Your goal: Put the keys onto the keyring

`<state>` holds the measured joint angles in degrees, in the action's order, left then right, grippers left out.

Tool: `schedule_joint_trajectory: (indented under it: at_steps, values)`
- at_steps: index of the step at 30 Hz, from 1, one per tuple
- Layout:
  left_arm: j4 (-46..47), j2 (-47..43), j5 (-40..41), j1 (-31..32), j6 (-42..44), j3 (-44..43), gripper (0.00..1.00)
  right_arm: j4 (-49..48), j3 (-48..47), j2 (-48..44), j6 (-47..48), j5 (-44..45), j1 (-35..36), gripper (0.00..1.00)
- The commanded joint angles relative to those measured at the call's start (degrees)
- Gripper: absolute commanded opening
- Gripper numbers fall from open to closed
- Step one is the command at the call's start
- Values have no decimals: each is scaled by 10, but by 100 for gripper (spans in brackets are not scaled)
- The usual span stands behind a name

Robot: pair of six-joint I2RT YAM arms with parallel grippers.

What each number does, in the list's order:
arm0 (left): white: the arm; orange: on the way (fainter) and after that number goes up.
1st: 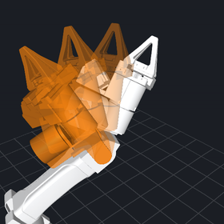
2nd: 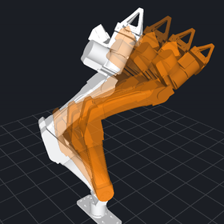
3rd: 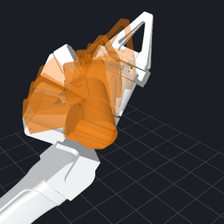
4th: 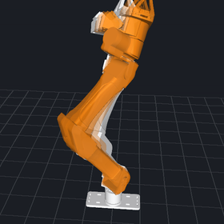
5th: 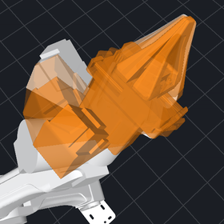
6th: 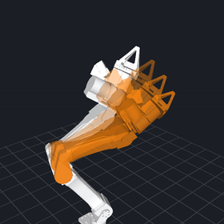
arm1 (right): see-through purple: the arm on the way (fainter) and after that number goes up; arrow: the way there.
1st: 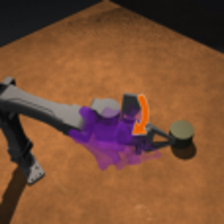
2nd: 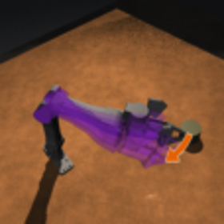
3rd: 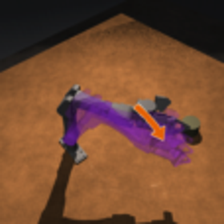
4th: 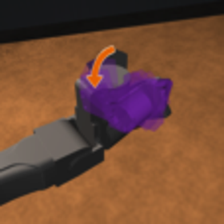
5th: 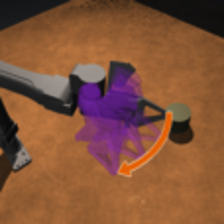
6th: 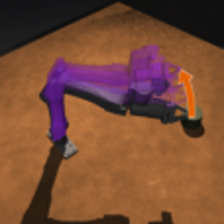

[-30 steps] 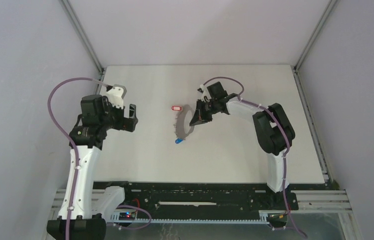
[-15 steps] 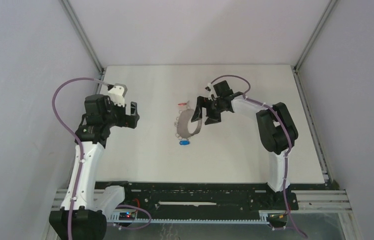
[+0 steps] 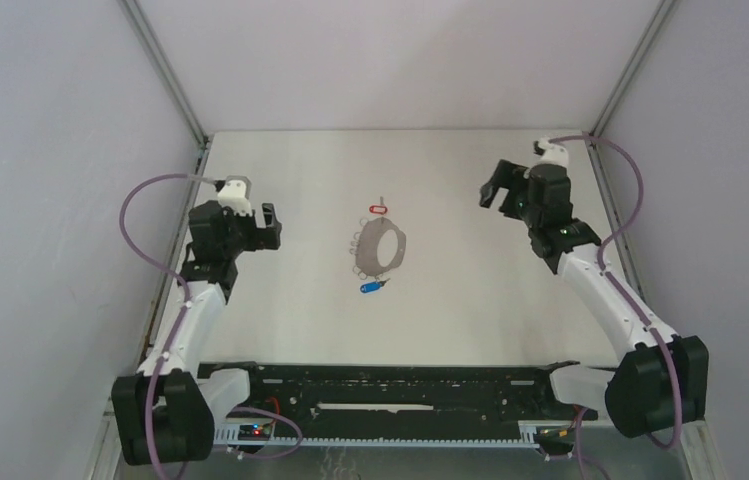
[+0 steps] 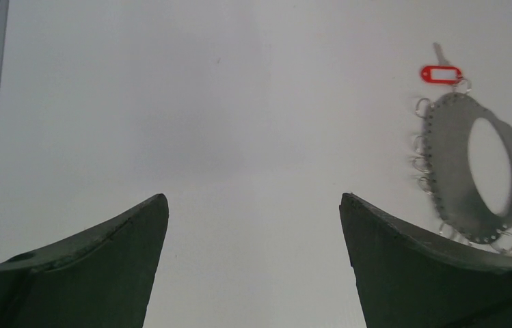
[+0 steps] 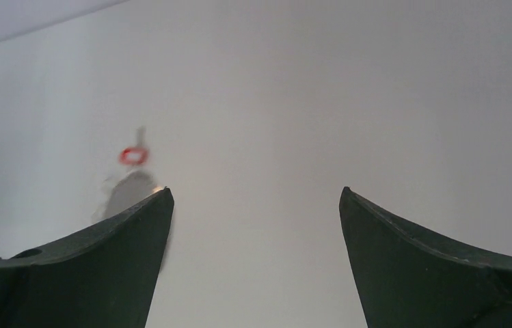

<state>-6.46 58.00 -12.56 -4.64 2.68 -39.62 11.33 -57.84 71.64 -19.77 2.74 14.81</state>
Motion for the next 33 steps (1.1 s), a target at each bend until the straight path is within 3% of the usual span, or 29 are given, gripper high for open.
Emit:
schedule_joint_trajectory:
  at_steps: [1,3,5,8,13,21,24,27,29,33]
  values:
    - [162,42,47,-10,-22,52,100,-89,111,-24,53,191,-47,100]
    - [204,55,51,-15,-23,70,100,-183,169,-34,118,274,-48,100]
    - [241,69,60,-16,-21,83,100,-232,197,-19,170,293,-52,100]
    - [309,81,102,-18,-43,110,100,-255,214,9,164,298,-60,99]
    - [409,93,117,-17,-42,167,100,-413,312,-8,158,223,-78,100]
    - [659,111,122,-22,-39,296,100,-560,399,7,119,147,-138,100]
    - [819,149,105,-23,-37,355,100,-683,465,14,121,126,-144,100]
    - [800,133,103,-21,-30,359,100,-799,493,74,152,97,-135,100]
    - [792,144,104,-21,-32,347,100,-693,455,53,144,122,-124,100]
    - [684,141,120,-11,-28,294,100,-675,440,60,141,102,-137,100]
